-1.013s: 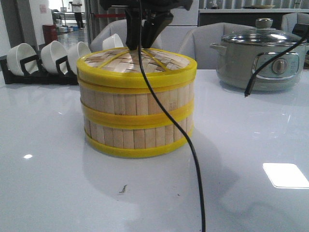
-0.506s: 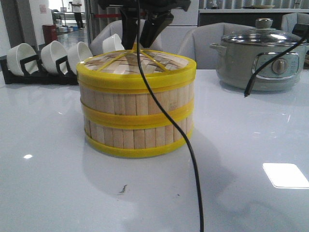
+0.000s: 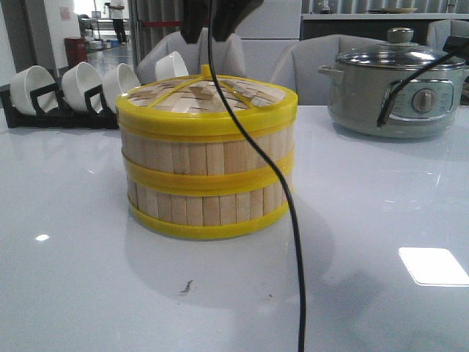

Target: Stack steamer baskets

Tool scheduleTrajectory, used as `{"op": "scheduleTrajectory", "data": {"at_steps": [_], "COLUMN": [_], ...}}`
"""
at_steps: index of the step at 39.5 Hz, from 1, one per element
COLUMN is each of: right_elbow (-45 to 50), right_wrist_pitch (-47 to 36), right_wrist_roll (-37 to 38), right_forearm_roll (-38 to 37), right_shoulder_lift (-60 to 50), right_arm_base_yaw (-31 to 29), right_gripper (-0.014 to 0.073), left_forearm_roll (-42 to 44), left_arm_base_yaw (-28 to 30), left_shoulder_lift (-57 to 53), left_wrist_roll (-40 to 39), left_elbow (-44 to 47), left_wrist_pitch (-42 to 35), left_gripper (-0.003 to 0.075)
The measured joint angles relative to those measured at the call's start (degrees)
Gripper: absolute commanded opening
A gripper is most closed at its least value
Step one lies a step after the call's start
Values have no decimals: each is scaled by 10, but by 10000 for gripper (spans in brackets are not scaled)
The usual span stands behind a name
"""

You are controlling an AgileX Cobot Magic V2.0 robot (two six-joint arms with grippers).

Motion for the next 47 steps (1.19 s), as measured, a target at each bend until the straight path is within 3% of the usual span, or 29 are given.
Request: {"op": "scheduleTrajectory", "data": {"at_steps": [10,18,47], "right_elbow": [20,99,615], "right_wrist_pitch": [-24,-53,-301], "right_wrist_roll": [0,0,0], "right_forearm_roll": [-31,-36,-39], "right_shoulder_lift": [-76,-165,-562], "right_arm_base_yaw": [-36,-77,-220], "right_gripper": [353,353,351], "left_forearm_roll": [0,0,0], "left_arm_base_yaw": [0,0,0], "left_shoulder_lift": [0,0,0], "left_wrist_roll": [0,0,0], "left_elbow": [0,0,0], "left_wrist_pitch": [0,0,0], "left_gripper": [83,83,83]}}
